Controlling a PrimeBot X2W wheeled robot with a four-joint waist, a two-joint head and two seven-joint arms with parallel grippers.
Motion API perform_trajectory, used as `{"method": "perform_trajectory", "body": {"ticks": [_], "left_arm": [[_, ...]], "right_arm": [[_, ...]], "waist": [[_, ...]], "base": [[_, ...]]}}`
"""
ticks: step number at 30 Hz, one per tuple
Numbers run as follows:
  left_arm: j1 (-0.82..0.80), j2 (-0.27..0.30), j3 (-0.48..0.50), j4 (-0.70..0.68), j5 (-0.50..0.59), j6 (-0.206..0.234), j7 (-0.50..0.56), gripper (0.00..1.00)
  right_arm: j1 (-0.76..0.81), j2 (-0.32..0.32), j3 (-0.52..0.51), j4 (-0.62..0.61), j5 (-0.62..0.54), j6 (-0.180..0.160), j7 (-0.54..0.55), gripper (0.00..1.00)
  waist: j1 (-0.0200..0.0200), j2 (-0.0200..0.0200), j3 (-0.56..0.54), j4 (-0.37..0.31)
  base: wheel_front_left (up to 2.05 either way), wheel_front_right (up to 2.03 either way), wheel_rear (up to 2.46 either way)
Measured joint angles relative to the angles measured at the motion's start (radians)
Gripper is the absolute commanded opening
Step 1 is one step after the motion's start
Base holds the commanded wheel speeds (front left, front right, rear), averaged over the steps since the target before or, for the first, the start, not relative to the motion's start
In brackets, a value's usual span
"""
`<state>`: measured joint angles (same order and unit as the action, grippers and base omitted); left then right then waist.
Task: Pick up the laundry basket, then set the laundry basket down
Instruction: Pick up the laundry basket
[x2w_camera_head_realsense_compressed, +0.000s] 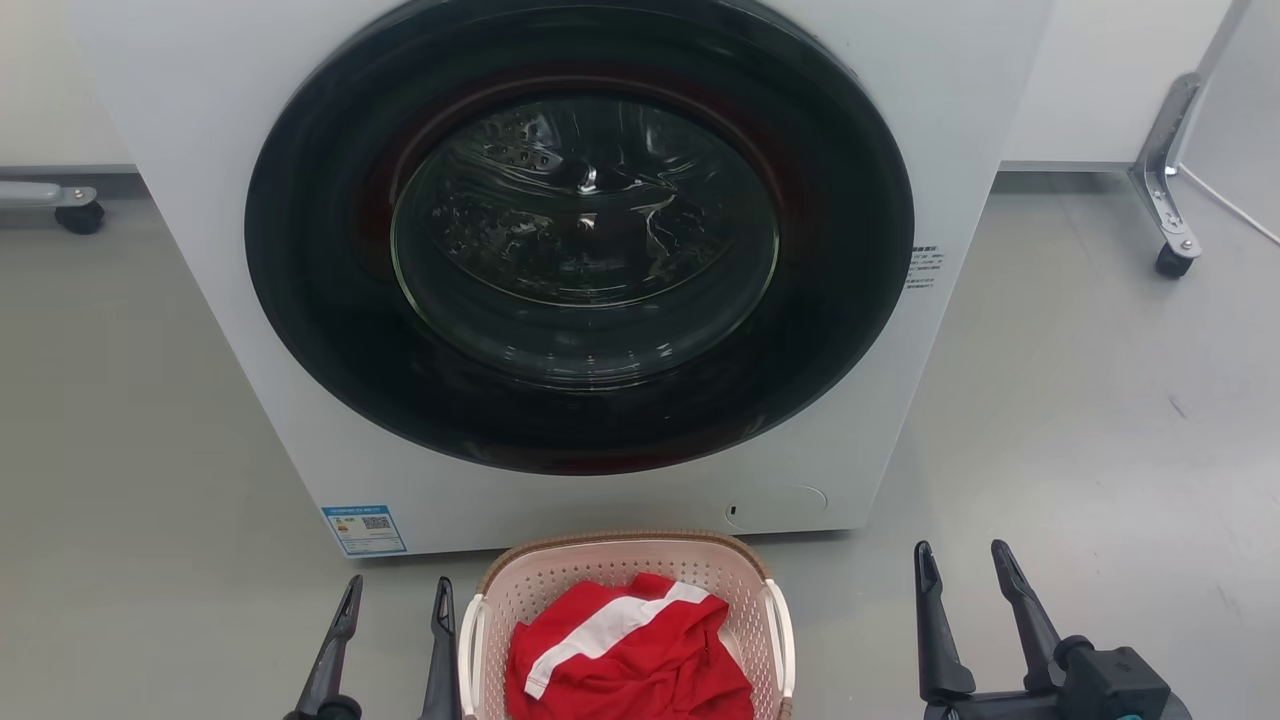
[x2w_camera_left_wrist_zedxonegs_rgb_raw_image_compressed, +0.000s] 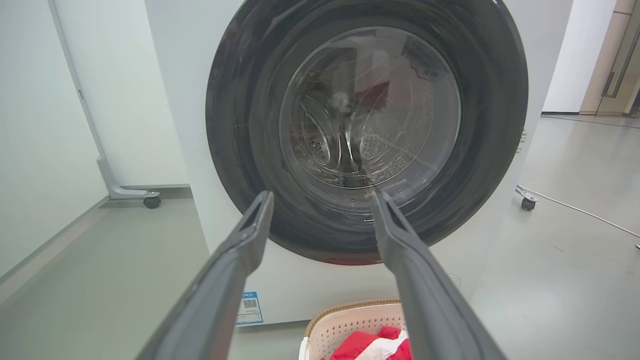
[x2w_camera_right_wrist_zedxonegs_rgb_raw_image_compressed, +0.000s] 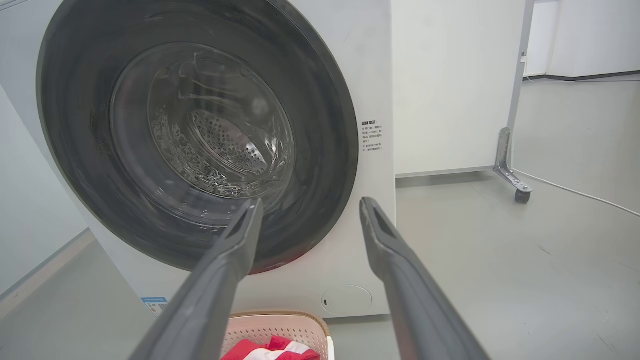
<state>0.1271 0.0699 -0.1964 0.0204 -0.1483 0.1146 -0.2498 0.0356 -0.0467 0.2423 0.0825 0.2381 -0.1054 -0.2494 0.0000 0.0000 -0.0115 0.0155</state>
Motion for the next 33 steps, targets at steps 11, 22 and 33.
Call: {"method": "perform_trajectory", "body": {"ticks": [11, 22, 33], "left_arm": [[0.0, -0.001, 0.001, -0.001, 0.001, 0.0, 0.0, 1.0], [-0.009, -0.005, 0.001, -0.01, 0.002, 0.0, 0.0, 1.0], [-0.17, -0.012, 0.014, 0.068, -0.013, -0.001, 0.0, 1.0]], "right_arm": [[0.0, 0.0, -0.002, -0.004, -0.001, 0.006, 0.0, 1.0], [-0.011, 0.0, -0.011, -0.021, -0.001, 0.017, 0.0, 1.0], [-0.166, 0.0, -0.043, 0.023, -0.001, 0.044, -0.002, 1.0]], "waist": [[0.0, 0.0, 0.006, 0.001], [0.0, 0.0, 0.069, 0.003], [0.0001, 0.0, 0.206, 0.01]], "base": [[0.0, 0.0, 0.0], [0.0, 0.0, 0.0], [0.0, 0.0, 0.0]]}}
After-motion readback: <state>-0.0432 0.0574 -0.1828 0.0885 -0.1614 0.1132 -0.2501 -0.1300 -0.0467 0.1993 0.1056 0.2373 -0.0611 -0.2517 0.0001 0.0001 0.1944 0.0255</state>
